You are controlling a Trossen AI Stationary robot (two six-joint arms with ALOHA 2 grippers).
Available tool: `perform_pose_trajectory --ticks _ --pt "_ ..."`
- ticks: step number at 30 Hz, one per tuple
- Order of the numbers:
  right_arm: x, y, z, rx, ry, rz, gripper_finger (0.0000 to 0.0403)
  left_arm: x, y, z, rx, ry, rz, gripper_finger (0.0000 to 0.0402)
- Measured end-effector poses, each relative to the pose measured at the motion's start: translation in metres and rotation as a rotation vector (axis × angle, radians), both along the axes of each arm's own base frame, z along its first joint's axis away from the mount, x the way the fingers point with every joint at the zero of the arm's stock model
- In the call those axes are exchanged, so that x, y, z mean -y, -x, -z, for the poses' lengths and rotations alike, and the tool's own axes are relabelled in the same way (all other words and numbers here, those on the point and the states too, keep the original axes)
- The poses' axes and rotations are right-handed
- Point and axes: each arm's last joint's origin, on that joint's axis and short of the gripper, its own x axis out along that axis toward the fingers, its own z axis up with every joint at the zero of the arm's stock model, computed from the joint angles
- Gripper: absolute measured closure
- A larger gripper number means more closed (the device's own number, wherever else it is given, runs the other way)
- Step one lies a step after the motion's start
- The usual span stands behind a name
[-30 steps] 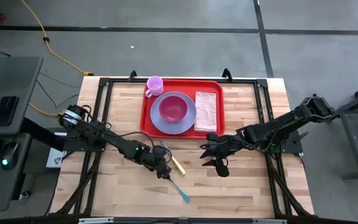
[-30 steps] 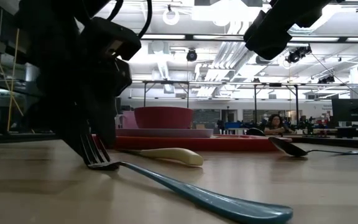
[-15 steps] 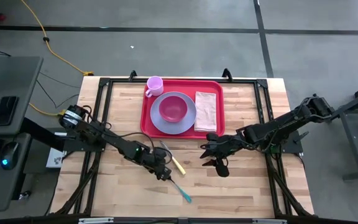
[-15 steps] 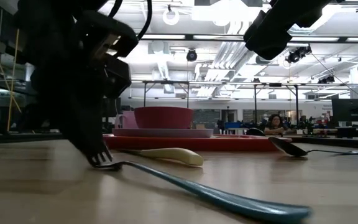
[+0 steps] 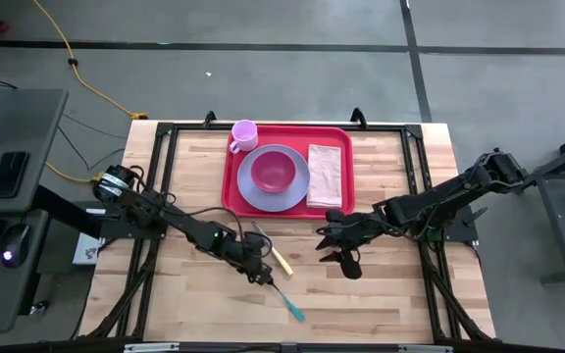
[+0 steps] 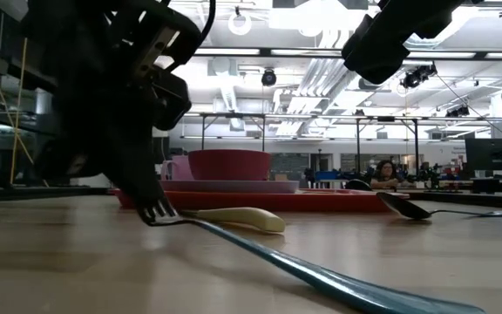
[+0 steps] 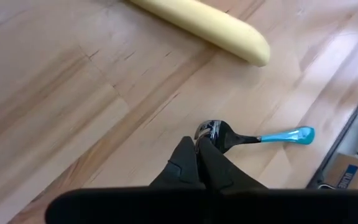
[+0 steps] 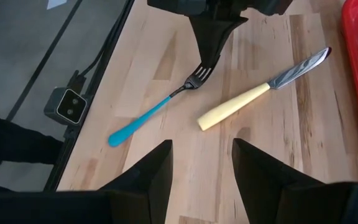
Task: Set up tray
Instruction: Put the blue fork in the center of the light pink napkin
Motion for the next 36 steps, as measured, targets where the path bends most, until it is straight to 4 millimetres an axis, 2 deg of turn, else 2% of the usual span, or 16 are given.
perform_pose_trajectory --ticks 8,15,20,28,36 --pt "-0.002 0.001 0.0 -0.029 -0.074 -0.026 0.0259 0.002 -0.006 -0.006 0.071 0.027 -0.015 0.039" --pt "-0.002 0.001 0.0 -0.041 -0.11 0.001 0.0259 0.005 -0.017 -0.02 0.131 0.007 -0.059 0.039" --pt "-0.002 0.001 -0.001 -0.043 -0.122 -0.011 0.0259 0.002 -0.031 -0.039 0.181 0.0 -0.096 0.039" --pt "-0.003 0.002 0.0 -0.063 -0.141 -0.029 0.0259 -0.012 -0.048 -0.08 0.091 -0.072 -0.136 0.039" --pt "0.002 0.005 0.007 -0.117 -0.036 0.086 0.0252 -0.032 -0.06 -0.126 0.079 -0.133 -0.235 0.039"
